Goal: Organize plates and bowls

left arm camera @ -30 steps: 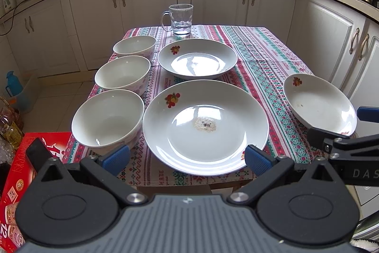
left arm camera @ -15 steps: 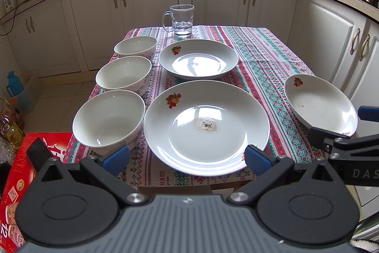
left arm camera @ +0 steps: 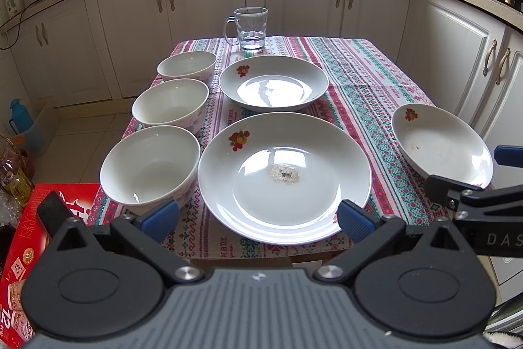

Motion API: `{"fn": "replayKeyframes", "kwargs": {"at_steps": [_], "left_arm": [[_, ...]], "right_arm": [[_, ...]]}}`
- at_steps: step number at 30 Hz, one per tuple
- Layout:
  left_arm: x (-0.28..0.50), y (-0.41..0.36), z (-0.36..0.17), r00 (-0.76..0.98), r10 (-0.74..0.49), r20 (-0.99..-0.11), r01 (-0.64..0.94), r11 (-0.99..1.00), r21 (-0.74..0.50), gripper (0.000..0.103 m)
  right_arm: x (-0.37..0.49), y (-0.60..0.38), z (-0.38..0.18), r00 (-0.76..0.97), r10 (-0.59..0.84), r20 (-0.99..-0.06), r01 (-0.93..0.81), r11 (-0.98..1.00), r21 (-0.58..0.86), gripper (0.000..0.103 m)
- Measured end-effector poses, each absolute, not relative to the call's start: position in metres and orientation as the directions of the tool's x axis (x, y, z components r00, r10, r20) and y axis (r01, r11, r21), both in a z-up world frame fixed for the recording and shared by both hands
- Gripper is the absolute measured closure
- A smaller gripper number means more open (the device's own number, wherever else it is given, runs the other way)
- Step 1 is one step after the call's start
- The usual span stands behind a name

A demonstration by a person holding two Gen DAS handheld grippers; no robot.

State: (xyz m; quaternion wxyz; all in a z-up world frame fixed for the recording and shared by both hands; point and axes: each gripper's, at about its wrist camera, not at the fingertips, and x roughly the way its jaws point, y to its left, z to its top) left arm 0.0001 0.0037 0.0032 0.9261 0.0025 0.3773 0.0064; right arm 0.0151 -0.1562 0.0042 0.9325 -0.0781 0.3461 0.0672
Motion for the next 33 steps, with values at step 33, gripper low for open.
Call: {"fn": "replayKeyframes", "kwargs": {"at_steps": [33], "left_arm": [[0.021, -0.01, 0.014, 0.748, -0.059, -0.661, 0.09, 0.996, 0.012, 0.001]], "right_arm": [[0.021, -0.166, 0.01, 0.77, 0.103, -0.63, -0.219, 0.969, -0.11, 0.0]]}}
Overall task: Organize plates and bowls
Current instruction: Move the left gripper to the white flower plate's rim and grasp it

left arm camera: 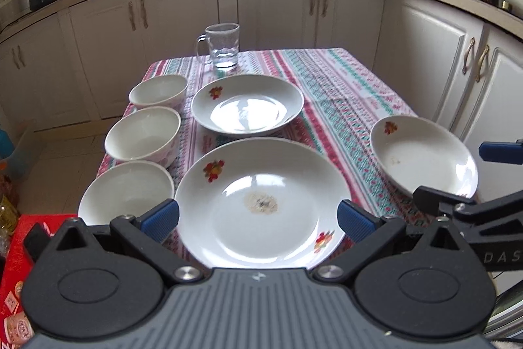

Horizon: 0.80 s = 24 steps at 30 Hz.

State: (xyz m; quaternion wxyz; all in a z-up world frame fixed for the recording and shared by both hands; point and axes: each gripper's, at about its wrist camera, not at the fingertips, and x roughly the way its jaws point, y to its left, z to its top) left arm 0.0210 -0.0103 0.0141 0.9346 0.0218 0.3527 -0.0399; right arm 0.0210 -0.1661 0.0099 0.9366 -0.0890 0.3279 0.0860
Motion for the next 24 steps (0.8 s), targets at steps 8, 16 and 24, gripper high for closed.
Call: {"fn": "replayKeyframes", "kwargs": {"at_steps": [8, 16, 24], "left_arm": [[0.048, -0.024, 0.018, 0.756, -0.138, -0.64, 0.217, 0.975, 0.046, 0.001], [0.084, -0.03, 0.014, 0.724, -0.246, -0.645, 0.301, 0.953, -0.025, 0.001], [0.118, -0.05, 0.003, 0.624, -0.301, -0.721, 0.348, 0.933, -0.088, 0.001]], "right_arm": [[0.027, -0.192, 0.011, 0.789, 0.103, -0.606, -0.236, 0.961, -0.143, 0.0], [0.038, -0.237, -0.017, 0.756, 0.056, -0.652, -0.214, 0.963, -0.165, 0.0], [0.045, -0.264, -0.061, 0.681, 0.111, -0.723, -0.248, 0.965, -0.085, 0.0]]}}
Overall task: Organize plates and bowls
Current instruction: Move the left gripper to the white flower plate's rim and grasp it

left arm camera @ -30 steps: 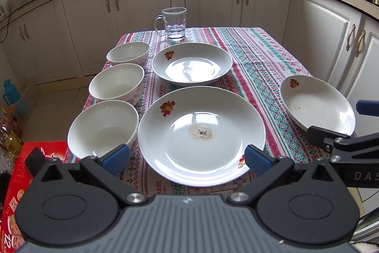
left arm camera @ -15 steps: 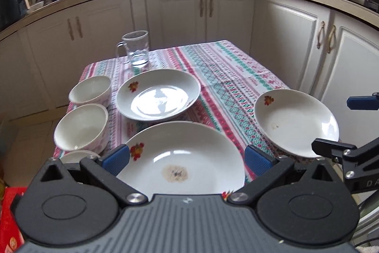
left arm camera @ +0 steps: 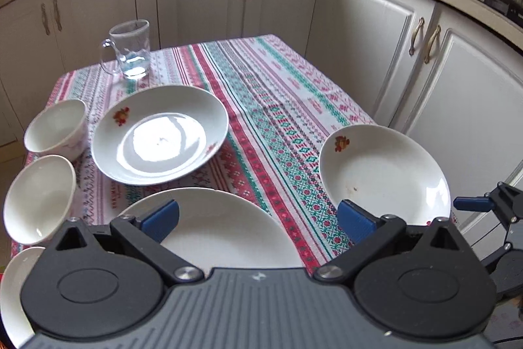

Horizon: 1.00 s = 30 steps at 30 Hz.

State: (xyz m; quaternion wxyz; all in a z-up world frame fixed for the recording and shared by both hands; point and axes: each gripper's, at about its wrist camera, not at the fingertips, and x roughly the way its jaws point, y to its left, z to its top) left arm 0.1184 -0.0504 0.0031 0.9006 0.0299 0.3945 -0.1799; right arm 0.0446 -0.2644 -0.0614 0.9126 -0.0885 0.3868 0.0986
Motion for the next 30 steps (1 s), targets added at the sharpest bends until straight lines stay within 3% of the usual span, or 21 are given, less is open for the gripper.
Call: {"fn": "replayKeyframes", "kwargs": {"at_steps": [15, 30], "left_arm": [[0.156, -0.095, -0.002, 0.586, -0.365, -0.724, 0.466, 0.882, -0.068, 0.001], [0.209, -0.155, -0.024, 0.393, -0.447, -0.804, 0.633, 0.765, -0.117, 0.007]], "right_arm": [[0.074, -0.286, -0.087, 0.652, 0.21, -0.729, -0.324, 0.946, -0.017, 0.0], [0.07, -0.302, -0.094, 0.696, 0.328, -0.638, -0.435, 0.9, -0.012, 0.0]]}}
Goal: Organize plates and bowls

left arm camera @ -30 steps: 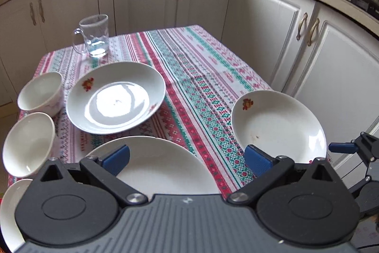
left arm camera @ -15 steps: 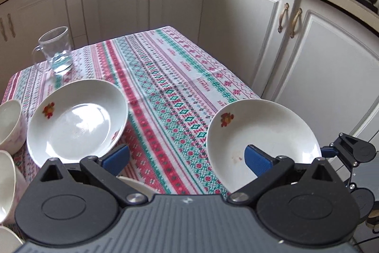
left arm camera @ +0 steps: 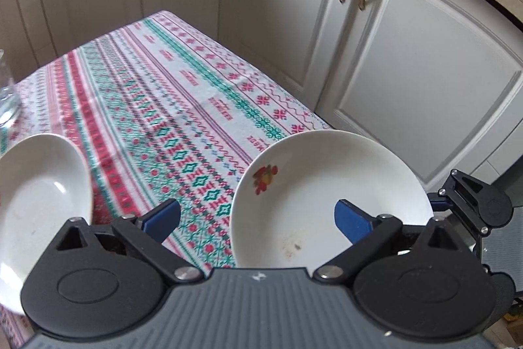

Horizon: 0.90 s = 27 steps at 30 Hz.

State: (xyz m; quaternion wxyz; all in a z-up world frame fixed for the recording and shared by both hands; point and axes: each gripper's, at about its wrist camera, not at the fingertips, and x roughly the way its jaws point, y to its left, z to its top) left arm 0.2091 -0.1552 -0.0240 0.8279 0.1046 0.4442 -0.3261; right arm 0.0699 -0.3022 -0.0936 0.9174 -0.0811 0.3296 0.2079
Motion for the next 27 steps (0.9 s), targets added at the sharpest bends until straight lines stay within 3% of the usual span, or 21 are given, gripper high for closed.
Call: {"fn": "replayKeyframes", "kwargs": {"at_steps": [6, 12, 27], "left_arm": [[0.231, -0.17, -0.04, 0.285, -0.443, -0.85, 0.656, 0.737, -0.164, 0.024], [0.243, -0.181, -0.049, 0.234, -0.441, -0.866, 0.679, 0.712, -0.179, 0.034], [0.248, -0.192, -0.051, 0.194, -0.465, -0.864, 0.722, 0.664, -0.196, 0.038]], "right_arm": [[0.072, -0.303, -0.094, 0.693, 0.352, -0.629, -0.463, 0.886, -0.014, 0.0], [0.072, -0.305, -0.094, 0.689, 0.358, -0.63, -0.471, 0.882, -0.013, 0.0], [0.076, -0.301, -0.091, 0.671, 0.348, -0.654, -0.477, 0.879, -0.022, 0.0]]}}
